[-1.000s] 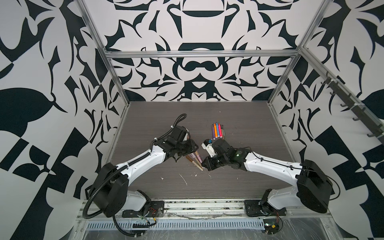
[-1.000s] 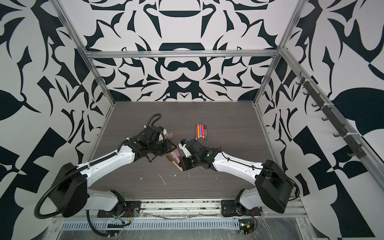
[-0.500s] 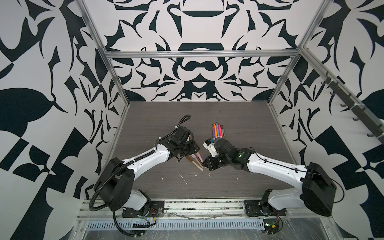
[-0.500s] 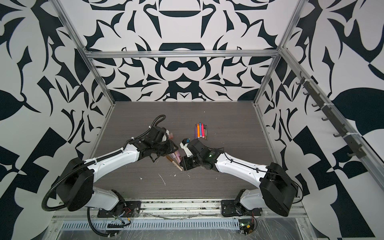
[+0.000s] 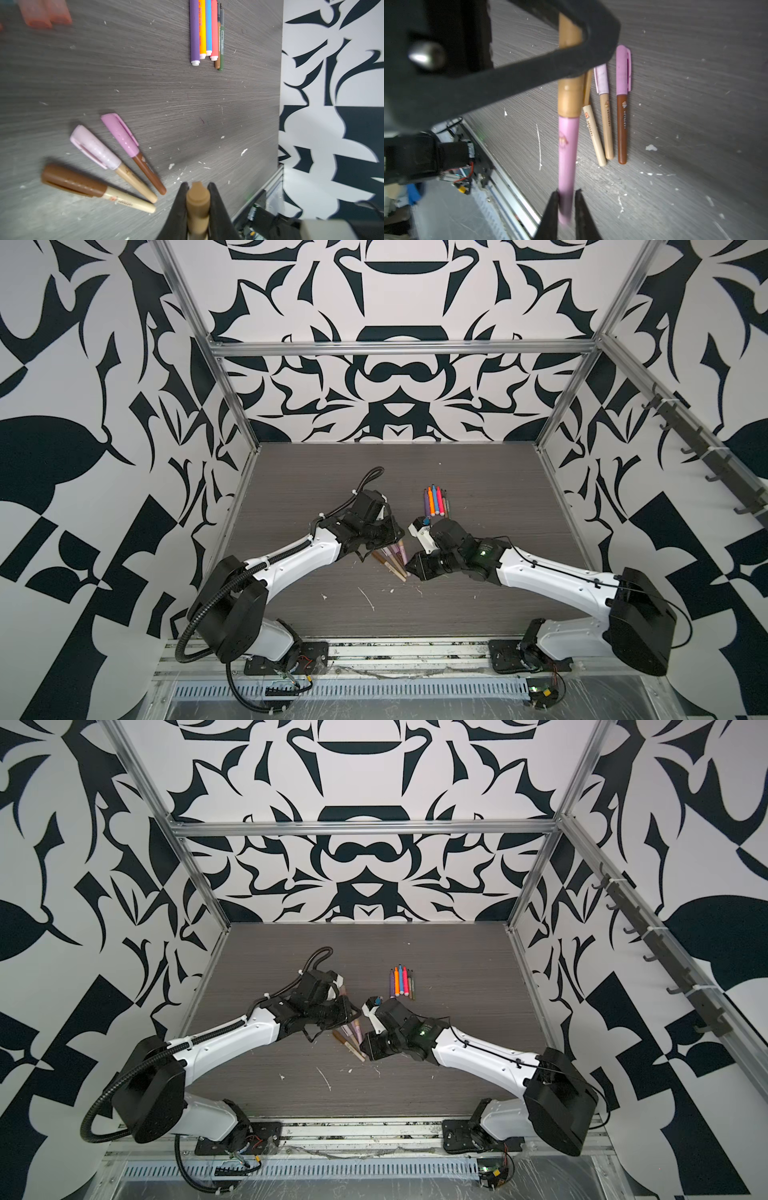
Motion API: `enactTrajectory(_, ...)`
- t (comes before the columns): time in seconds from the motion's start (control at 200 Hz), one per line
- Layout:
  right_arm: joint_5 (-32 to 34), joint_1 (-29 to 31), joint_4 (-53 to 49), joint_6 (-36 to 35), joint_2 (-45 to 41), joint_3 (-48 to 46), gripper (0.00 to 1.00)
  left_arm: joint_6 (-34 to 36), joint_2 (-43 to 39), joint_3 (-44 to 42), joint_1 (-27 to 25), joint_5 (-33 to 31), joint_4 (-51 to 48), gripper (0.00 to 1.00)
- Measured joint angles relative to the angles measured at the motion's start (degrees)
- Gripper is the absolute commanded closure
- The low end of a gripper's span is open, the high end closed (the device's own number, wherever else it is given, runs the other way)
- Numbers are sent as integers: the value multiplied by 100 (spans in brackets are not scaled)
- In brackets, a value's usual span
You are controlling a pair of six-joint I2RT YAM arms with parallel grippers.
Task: Open the pen caps
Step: 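Close the left gripper on the tan cap and pull it off the pen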
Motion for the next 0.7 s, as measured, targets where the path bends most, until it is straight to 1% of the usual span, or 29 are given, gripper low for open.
enactTrajectory(0.09, 74, 0, 7, 9, -160, -63, 65, 20, 0, -24, 2, -24, -17, 97)
enactTrajectory(0.19, 111, 0, 61, 55, -321, -153, 64, 24, -20, -28, 2, -26, -22, 97)
enactTrajectory(0.345, 72, -2, 212, 142, -306, -223, 65, 17, -133, -122, 2, -22, 4, 98)
enactTrajectory(0.465, 33, -2, 354, 240, -240, -256, 69, -15, -146, -214, 2, 52, 127, 99)
enactTrajectory(0.705, 11, -2, 592, 328, -26, -271, 72, -140, -160, -413, 7, 236, 407, 100)
